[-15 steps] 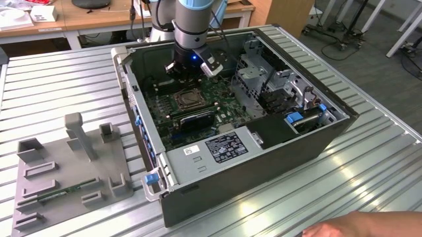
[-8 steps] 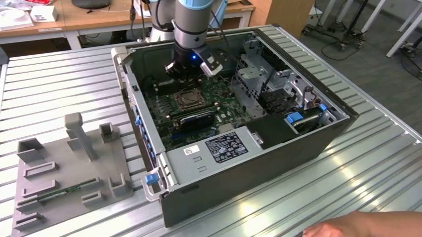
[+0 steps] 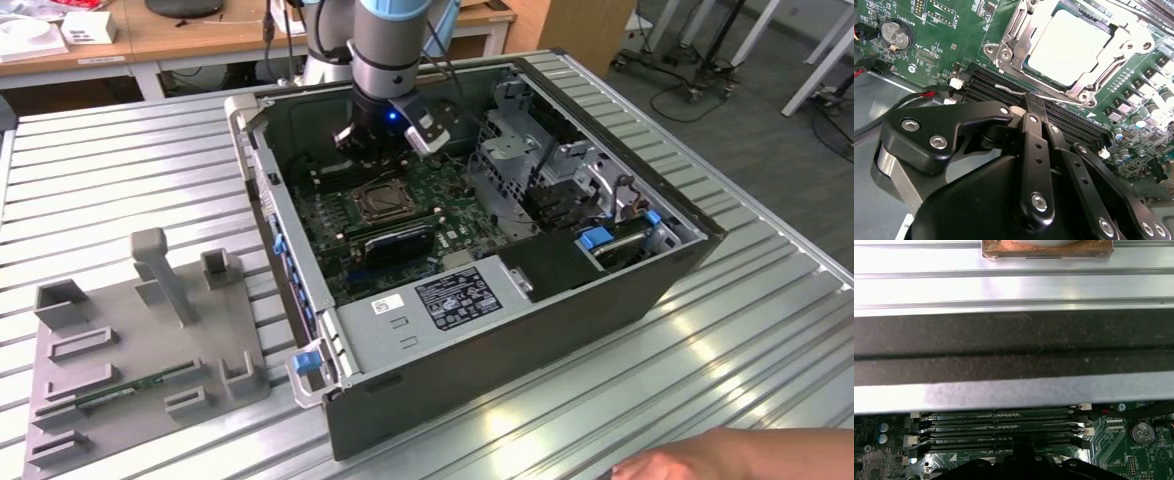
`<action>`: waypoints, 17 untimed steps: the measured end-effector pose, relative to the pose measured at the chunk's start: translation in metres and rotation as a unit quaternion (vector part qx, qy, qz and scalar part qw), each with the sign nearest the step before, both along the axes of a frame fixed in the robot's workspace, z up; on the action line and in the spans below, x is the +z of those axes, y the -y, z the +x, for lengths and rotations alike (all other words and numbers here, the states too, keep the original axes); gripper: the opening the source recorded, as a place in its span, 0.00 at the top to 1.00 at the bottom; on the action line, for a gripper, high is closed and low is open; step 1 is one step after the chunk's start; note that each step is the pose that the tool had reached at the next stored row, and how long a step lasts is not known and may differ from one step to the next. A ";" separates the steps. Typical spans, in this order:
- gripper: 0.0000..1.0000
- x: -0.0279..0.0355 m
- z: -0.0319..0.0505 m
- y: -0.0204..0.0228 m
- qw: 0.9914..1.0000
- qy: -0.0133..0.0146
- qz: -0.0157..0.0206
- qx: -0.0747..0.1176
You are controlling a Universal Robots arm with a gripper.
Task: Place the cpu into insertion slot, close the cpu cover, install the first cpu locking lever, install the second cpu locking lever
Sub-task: 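Install the first cpu locking lever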
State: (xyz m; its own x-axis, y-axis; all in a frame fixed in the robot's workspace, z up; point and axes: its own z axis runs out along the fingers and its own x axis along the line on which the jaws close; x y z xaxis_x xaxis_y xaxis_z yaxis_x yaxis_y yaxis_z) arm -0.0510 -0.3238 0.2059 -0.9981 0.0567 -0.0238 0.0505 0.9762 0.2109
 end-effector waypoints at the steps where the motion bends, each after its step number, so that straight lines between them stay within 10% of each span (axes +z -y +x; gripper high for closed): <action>1: 0.89 -0.0004 0.0000 0.0000 1.000 0.000 0.000 0.000; 17: 0.89 -0.0054 0.0000 0.0001 1.000 0.000 -0.001 0.000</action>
State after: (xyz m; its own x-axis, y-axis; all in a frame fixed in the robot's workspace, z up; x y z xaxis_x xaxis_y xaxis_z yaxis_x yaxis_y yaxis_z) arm -0.0510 -0.3239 0.2005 -0.9981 0.0568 -0.0240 0.0506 0.9768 0.2082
